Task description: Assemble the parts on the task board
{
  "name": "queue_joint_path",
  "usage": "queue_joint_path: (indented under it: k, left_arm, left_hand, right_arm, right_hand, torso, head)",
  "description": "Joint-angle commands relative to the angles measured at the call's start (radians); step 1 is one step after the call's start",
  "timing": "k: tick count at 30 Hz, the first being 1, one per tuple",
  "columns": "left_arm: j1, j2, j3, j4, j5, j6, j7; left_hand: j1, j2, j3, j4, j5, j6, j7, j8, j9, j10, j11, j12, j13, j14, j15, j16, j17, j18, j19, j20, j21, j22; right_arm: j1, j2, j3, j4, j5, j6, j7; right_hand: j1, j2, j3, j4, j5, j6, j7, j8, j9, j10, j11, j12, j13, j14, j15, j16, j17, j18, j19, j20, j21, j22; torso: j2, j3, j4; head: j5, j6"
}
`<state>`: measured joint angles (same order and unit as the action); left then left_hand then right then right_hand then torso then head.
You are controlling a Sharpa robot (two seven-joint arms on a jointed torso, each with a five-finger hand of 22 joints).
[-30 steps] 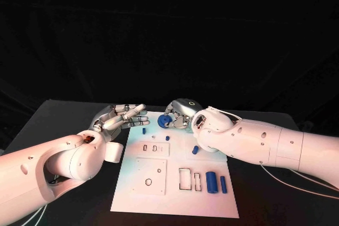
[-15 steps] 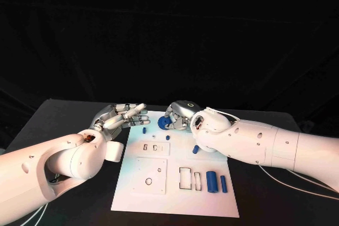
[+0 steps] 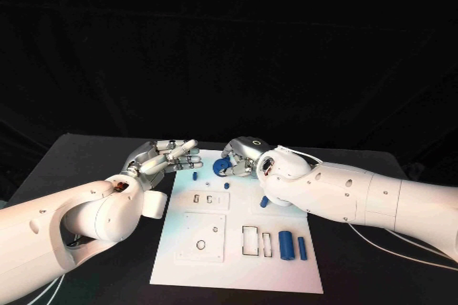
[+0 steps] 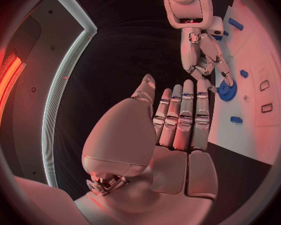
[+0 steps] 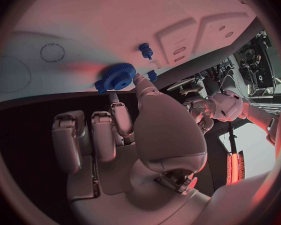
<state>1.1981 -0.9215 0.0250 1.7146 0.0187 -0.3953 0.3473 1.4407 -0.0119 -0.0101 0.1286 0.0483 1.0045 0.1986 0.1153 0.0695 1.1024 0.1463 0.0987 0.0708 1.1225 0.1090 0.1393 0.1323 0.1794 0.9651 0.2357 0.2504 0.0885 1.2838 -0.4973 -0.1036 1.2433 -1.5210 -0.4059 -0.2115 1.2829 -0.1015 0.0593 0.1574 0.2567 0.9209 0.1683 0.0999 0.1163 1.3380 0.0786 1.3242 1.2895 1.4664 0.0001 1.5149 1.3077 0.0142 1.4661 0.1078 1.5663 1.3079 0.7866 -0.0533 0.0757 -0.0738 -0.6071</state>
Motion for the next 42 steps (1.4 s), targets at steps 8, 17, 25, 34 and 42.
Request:
queue_joint_path:
  k: [8,17,25,34,42]
  left_arm:
    - [0.001,0.001,0.001,0.001,-0.005,0.016,0.0]
    - [0.001,0.003,0.001,-0.001,-0.005,0.015,-0.001]
    - [0.001,0.002,0.001,-0.002,-0.005,0.014,-0.001]
    - [0.001,-0.002,0.001,-0.002,-0.005,0.013,-0.001]
    - [0.001,-0.004,0.001,-0.003,-0.005,0.013,0.0]
  left_hand:
    - [0.011,0.003,0.001,-0.006,0.003,0.0,0.004,-0.008,-0.001,-0.002,0.005,-0.007,-0.002,0.003,0.003,-0.008,0.002,0.005,0.006,0.002,0.001,-0.002]
    - [0.011,0.004,0.0,-0.007,0.003,-0.001,0.006,-0.009,-0.001,-0.003,0.007,-0.009,-0.002,0.003,0.004,-0.01,0.002,0.005,0.006,0.002,0.001,-0.002]
    - [0.011,0.004,0.0,-0.007,0.003,-0.001,0.006,-0.009,-0.001,-0.003,0.007,-0.009,-0.002,0.003,0.004,-0.01,0.002,0.005,0.006,0.002,0.001,-0.002]
    - [0.011,0.004,0.0,-0.007,0.003,-0.001,0.006,-0.009,-0.001,-0.003,0.007,-0.009,-0.002,0.003,0.004,-0.01,0.002,0.005,0.006,0.002,0.001,-0.002]
    - [0.011,0.004,0.0,-0.007,0.003,-0.001,0.006,-0.009,-0.001,-0.003,0.007,-0.009,-0.002,0.003,0.004,-0.01,0.002,0.005,0.006,0.002,0.001,-0.002]
  right_arm:
    - [0.0,-0.005,-0.001,0.0,0.031,0.06,0.015]
    - [-0.001,-0.006,-0.002,-0.009,0.044,0.081,0.004]
    - [-0.001,-0.018,-0.002,0.001,0.045,0.072,-0.003]
    - [-0.002,-0.067,-0.002,0.052,0.04,0.027,-0.003]
    - [0.001,-0.132,0.001,0.122,0.035,-0.035,-0.001]
  right_hand:
    - [-0.015,0.016,-0.003,0.031,0.035,0.022,-0.005,0.001,0.01,0.009,0.001,0.008,0.015,0.081,0.007,0.009,0.157,-0.014,0.105,0.008,0.005,0.263]
    - [-0.025,0.028,-0.005,0.045,0.044,0.03,-0.007,0.0,0.013,0.011,0.0,0.011,0.019,0.081,0.005,0.01,0.16,-0.014,0.105,0.007,0.005,0.263]
    - [-0.029,0.028,-0.007,0.049,0.045,0.028,-0.007,-0.002,0.013,0.014,0.0,0.013,0.023,0.081,0.005,0.011,0.16,-0.014,0.105,0.007,0.005,0.263]
    - [-0.03,0.029,-0.008,0.051,0.046,0.03,-0.007,-0.002,0.014,0.018,0.0,0.018,0.027,0.082,0.005,0.011,0.161,-0.014,0.105,0.007,0.005,0.263]
    - [-0.03,0.029,-0.008,0.052,0.048,0.034,-0.008,-0.001,0.015,0.021,-0.001,0.021,0.031,0.081,0.005,0.011,0.161,-0.014,0.105,0.006,0.005,0.263]
  torso:
    - [0.0,-0.0001,-0.0003]
    - [0.0,0.0004,0.0004]
    - [0.0,0.0003,0.0001]
    - [0.0,0.0006,-0.0013]
    - [0.0,0.0015,-0.0019]
  head:
    - [0.0,-0.001]
    - [-0.002,-0.001]
    - [-0.001,0.0]
    - [0.003,-0.001]
    - [0.0,0.002]
